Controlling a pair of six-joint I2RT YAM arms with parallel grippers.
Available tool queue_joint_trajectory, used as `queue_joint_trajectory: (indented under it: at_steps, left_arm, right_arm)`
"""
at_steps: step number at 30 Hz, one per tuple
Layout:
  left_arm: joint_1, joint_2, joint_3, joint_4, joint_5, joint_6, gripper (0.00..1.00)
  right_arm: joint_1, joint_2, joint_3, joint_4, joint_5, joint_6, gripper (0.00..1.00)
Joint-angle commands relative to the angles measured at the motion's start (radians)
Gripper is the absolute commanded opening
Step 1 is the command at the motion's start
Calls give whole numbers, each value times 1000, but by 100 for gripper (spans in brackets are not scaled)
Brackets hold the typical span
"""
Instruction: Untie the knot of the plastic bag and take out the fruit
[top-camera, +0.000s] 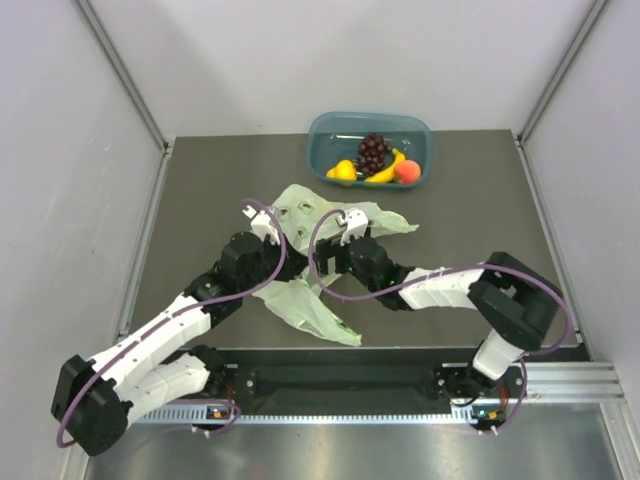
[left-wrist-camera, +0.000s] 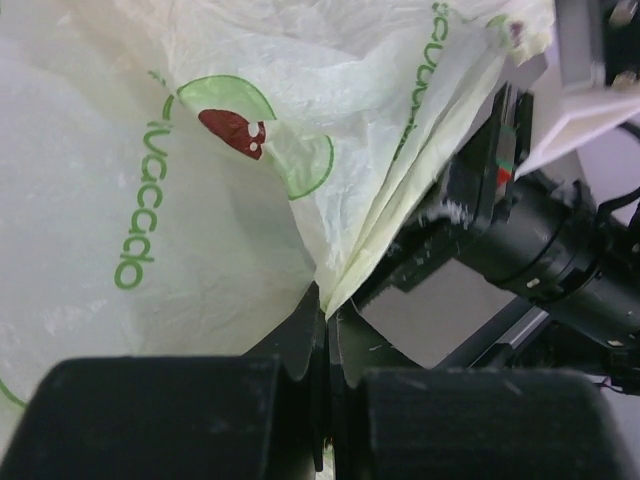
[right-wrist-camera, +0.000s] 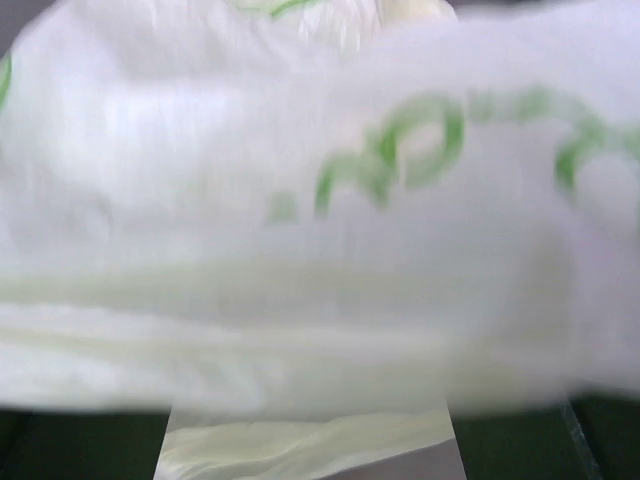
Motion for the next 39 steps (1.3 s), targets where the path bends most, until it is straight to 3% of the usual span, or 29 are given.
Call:
queue_joint_trajectory:
  at_steps: [1, 10, 20, 28, 31, 33, 34, 39]
  left_arm:
    - [-5, -33, -47, 46, -27, -11, 0]
    - [-5, -2, -94, 119, -32, -26, 0]
    - [-5, 48, -85, 172, 23, -25, 0]
    - [-3, 56, -104, 176, 62, -20, 0]
    - [-3, 52, -113, 181, 63, -20, 0]
    - [-3, 47, -116, 181, 68, -17, 0]
    - [-3, 47, -117, 179, 68, -17, 0]
    - [-3, 26, -133, 167, 45, -20, 0]
  right_arm:
    - [6, 72, 87, 164, 83, -41, 100]
    - [-37, 278, 195, 245, 150, -97, 99]
    - [-112, 433, 353, 187, 135, -73, 100]
    - [-144, 517, 557, -34, 69, 5, 97]
    - [-166, 531, 569, -32, 0, 42, 82]
    - [-183, 539, 569, -31, -64, 83, 64]
    - [-198, 537, 563, -21, -86, 96, 50]
    - [-232, 494, 506, 8, -208, 108, 26]
